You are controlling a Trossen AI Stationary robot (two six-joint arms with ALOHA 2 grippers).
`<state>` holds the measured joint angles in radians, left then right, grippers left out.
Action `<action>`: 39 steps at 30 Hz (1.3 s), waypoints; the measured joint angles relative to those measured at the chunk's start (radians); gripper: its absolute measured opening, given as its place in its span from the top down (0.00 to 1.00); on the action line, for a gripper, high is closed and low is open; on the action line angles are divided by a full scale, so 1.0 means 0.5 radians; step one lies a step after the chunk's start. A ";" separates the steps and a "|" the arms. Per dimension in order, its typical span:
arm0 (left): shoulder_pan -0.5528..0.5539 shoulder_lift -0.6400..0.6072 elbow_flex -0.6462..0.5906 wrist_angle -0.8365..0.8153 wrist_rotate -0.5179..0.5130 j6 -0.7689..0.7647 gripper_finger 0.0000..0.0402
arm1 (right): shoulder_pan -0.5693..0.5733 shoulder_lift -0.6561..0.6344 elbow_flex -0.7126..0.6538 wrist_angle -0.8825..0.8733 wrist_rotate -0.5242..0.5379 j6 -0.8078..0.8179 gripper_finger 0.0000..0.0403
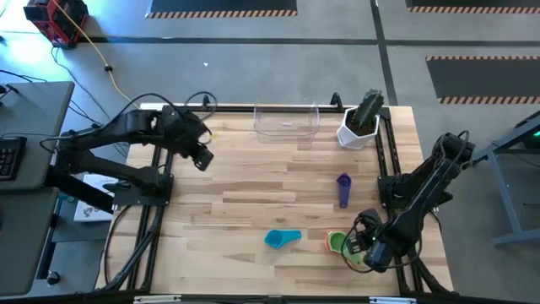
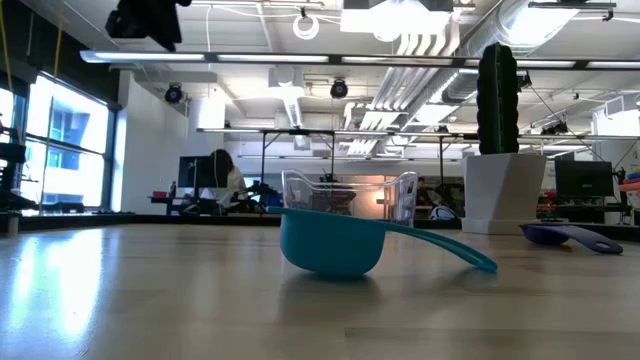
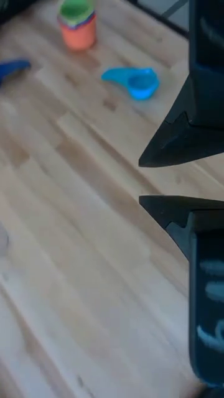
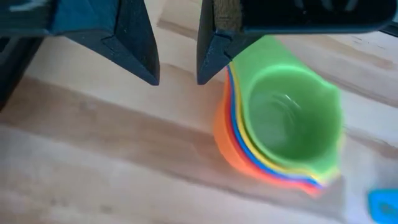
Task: Nest measuring cups in basket
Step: Stack the light blue measuring cup on top of the green measuring cup
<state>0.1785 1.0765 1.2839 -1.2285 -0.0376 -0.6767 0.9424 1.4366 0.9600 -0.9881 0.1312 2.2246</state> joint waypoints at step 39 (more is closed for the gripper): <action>-0.871 1.450 0.001 1.574 0.168 0.068 0.81 | -0.363 -0.218 0.000 -0.159 0.403 -0.540 0.76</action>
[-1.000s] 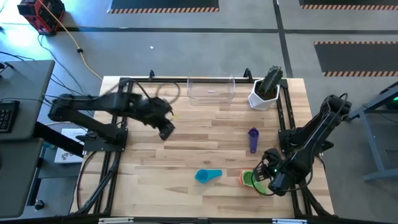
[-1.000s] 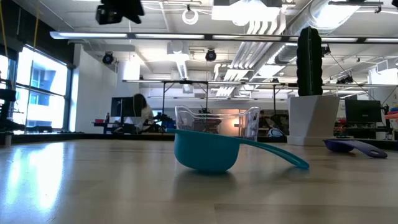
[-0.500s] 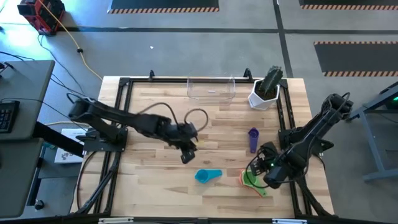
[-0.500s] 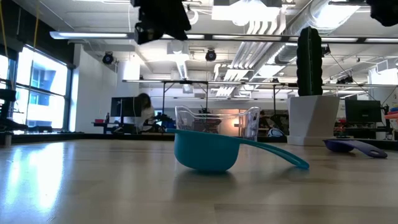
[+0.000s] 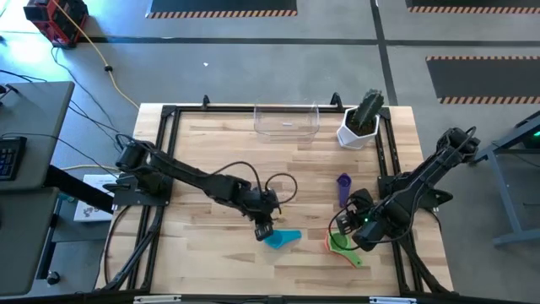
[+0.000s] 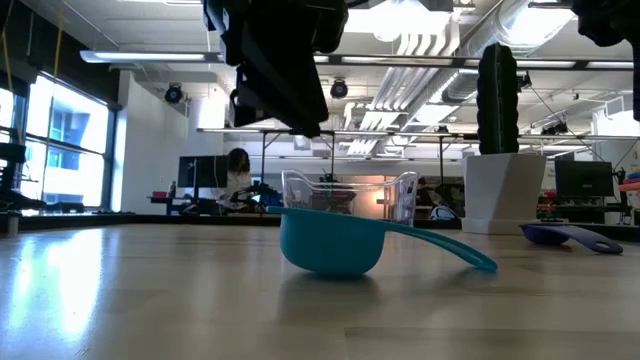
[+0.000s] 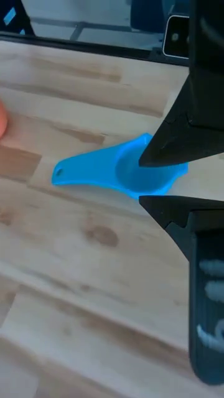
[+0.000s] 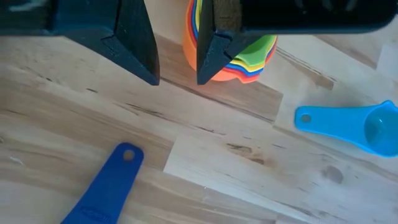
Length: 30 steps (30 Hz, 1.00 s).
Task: Nest measuring cups in basket
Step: Stack the light blue measuring cup on top of the green measuring cup
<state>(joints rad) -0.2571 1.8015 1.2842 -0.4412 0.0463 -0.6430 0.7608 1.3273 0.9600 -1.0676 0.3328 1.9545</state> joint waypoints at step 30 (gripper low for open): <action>-0.062 0.417 0.002 0.241 0.076 -0.019 0.81 | -0.008 0.001 0.000 -0.034 0.004 0.000 0.76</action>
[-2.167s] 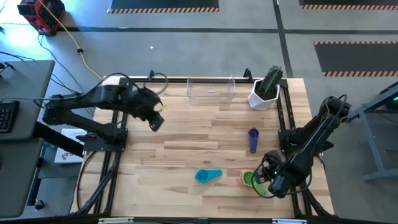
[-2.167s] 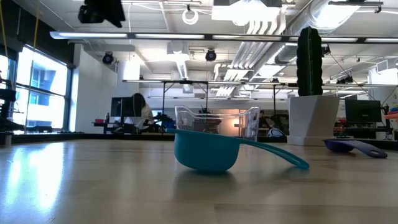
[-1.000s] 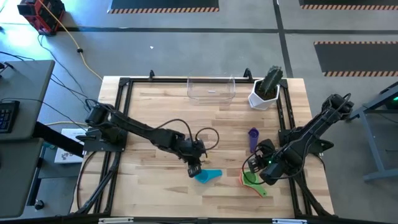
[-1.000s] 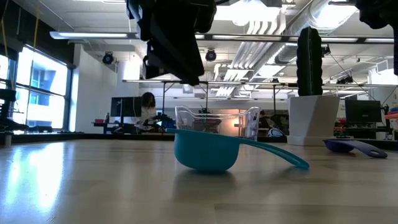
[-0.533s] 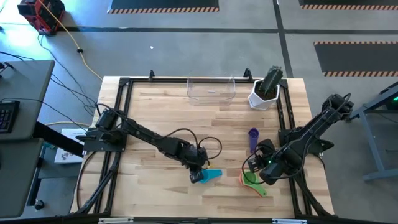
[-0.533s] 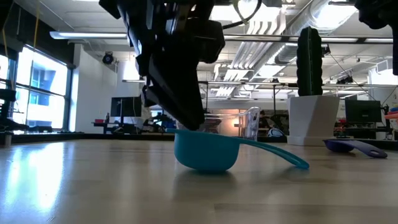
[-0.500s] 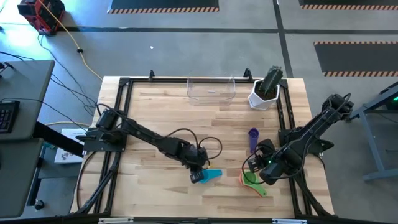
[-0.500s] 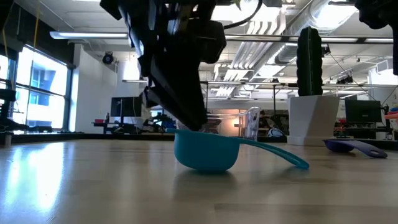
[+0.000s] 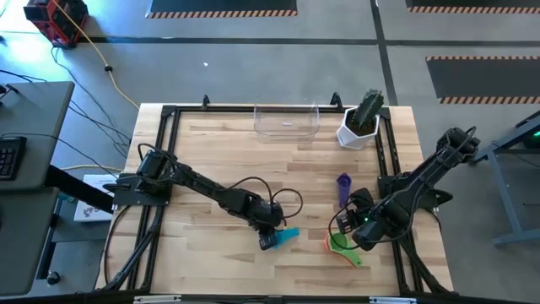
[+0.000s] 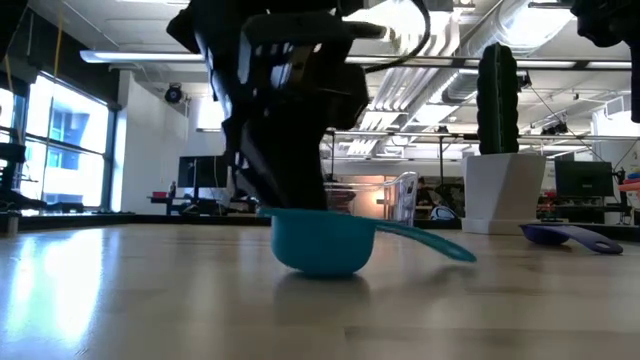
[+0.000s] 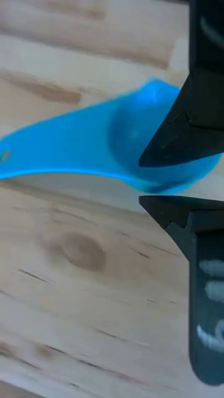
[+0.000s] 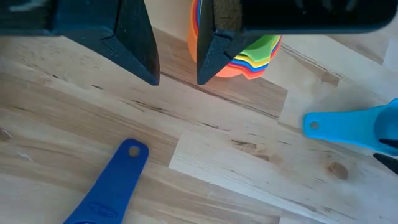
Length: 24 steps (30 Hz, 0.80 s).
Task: Nest measuring cups in basket
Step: Stack the light blue measuring cup on top of the green measuring cup
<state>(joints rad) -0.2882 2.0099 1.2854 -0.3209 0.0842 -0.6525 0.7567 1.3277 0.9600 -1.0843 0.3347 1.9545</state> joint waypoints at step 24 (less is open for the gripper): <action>0.044 0.000 0.006 0.087 -0.020 0.036 0.99 | 0.000 0.000 0.000 0.053 0.127 -0.133 0.76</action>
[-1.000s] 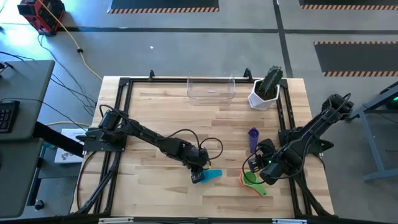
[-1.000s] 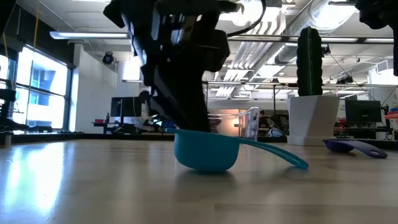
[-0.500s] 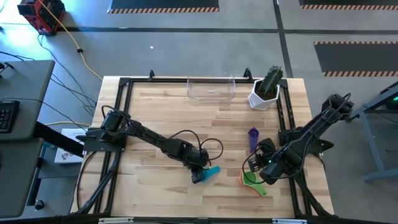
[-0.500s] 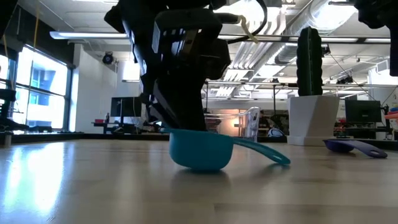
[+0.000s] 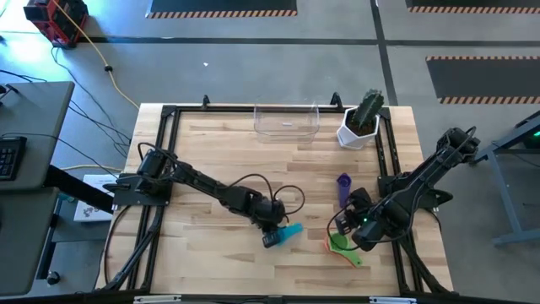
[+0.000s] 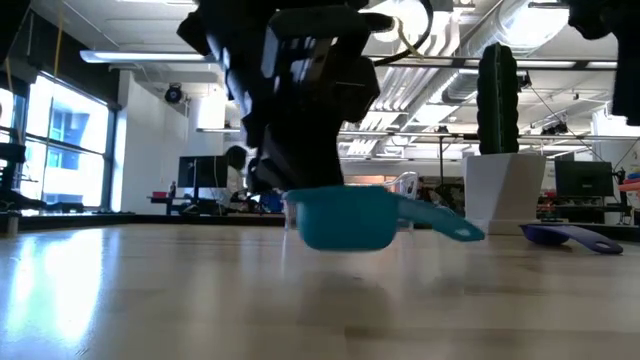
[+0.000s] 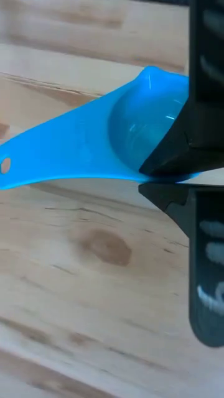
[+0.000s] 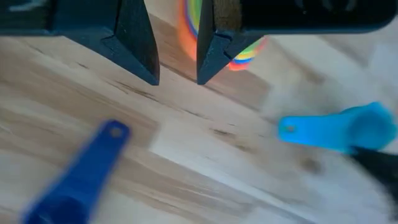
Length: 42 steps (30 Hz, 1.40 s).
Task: Nest measuring cups in basket
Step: Stack the light blue measuring cup on top of the green measuring cup
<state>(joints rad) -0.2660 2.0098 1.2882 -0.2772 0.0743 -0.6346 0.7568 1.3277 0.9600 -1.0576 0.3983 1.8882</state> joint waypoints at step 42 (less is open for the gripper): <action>0.325 -0.003 0.886 -1.018 0.151 0.224 0.99 | -0.498 0.001 0.000 1.585 -0.238 -3.469 0.66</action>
<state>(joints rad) -0.1038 2.0083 1.7309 -0.7860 0.1500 -0.5228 0.5079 1.3281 0.9600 -0.2649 0.2793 0.1538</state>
